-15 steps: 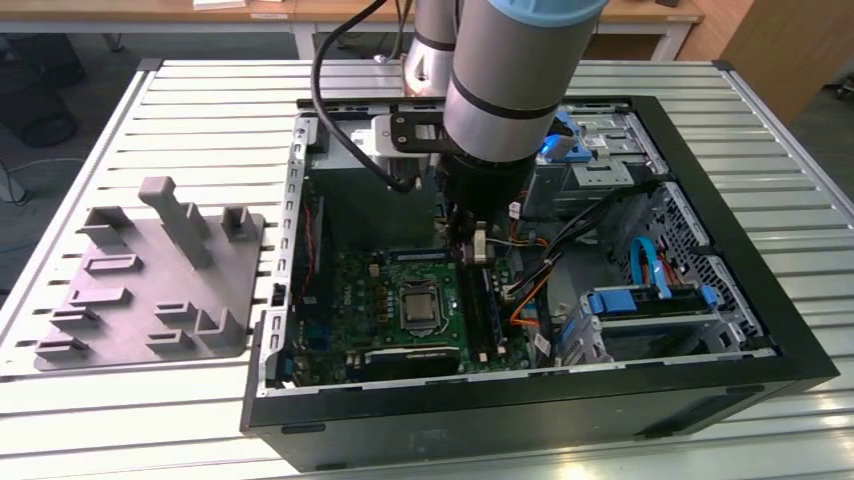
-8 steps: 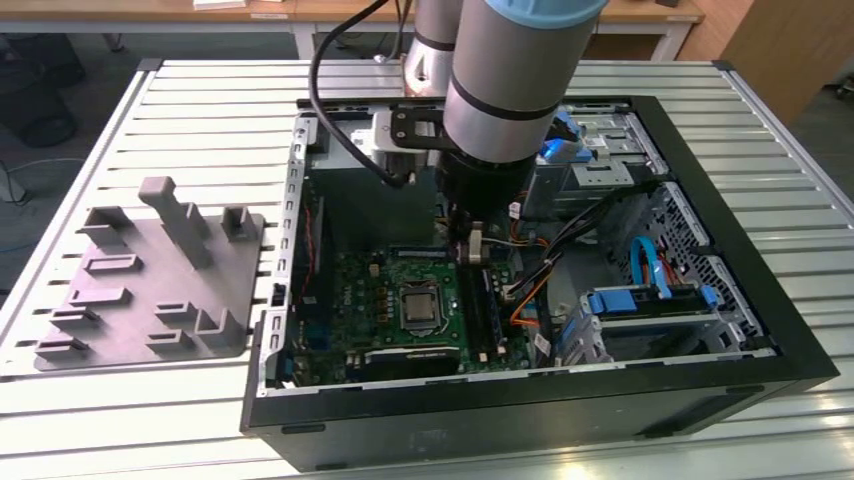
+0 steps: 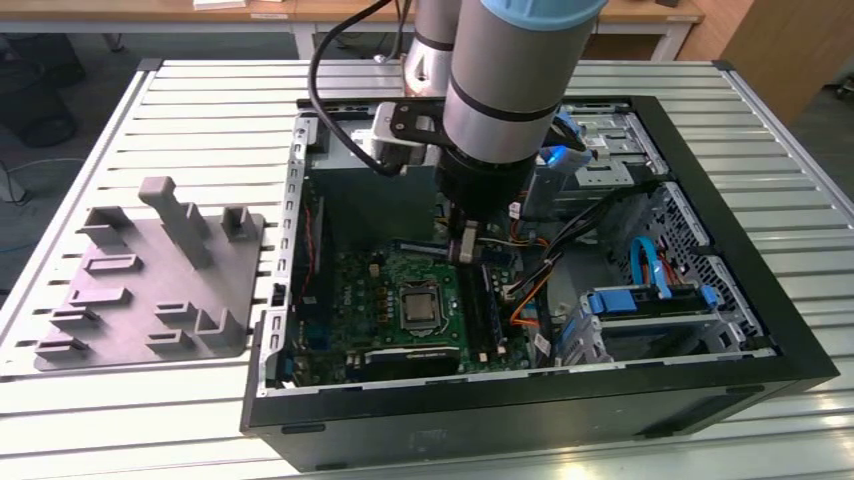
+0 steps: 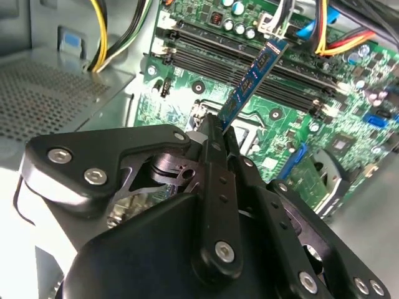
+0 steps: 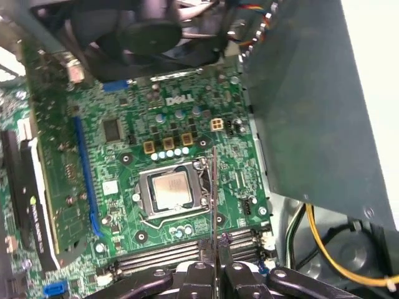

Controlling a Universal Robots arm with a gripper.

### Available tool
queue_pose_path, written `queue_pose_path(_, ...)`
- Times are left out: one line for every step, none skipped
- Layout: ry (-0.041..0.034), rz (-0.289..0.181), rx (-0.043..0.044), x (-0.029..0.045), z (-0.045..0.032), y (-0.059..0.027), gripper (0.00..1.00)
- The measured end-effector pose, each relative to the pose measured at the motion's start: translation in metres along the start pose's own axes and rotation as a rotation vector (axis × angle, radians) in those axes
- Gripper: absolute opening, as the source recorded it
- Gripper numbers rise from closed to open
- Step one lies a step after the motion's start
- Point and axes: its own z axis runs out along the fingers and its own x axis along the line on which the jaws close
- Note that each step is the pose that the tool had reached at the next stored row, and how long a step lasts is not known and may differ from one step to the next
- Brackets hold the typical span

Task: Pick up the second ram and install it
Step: 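Insert the second ram into the second slot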

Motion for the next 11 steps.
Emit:
queue_pose_path(-0.0011,0.016,0.0012,0.0000,0.0000,0.0000,0.14)
queue_pose_path(-0.0021,0.032,0.0023,0.0000,0.0001,0.0000,0.14)
queue_pose_path(-0.0031,0.046,0.0033,0.0000,0.0001,0.0000,0.14)
queue_pose_path(-0.0040,0.060,0.0043,0.0000,0.0001,0.0000,0.14)
queue_pose_path(-0.0048,0.073,0.0054,0.0000,0.0001,0.0000,0.14)
queue_pose_path(-0.0057,0.086,0.0063,0.0000,0.0002,0.0000,0.14)
queue_pose_path(-0.0066,0.099,0.0073,0.0000,0.0002,0.0000,0.14)
queue_pose_path(-0.0074,0.111,0.0081,0.0000,0.0002,0.0000,0.14)
queue_pose_path(-0.0081,0.123,0.0090,0.0000,0.0002,0.0000,0.14)
queue_pose_path(-0.0089,0.135,0.0098,0.0000,0.0002,0.0000,0.14)
queue_pose_path(-0.0097,0.146,0.0107,0.0000,0.0002,0.0000,0.14)
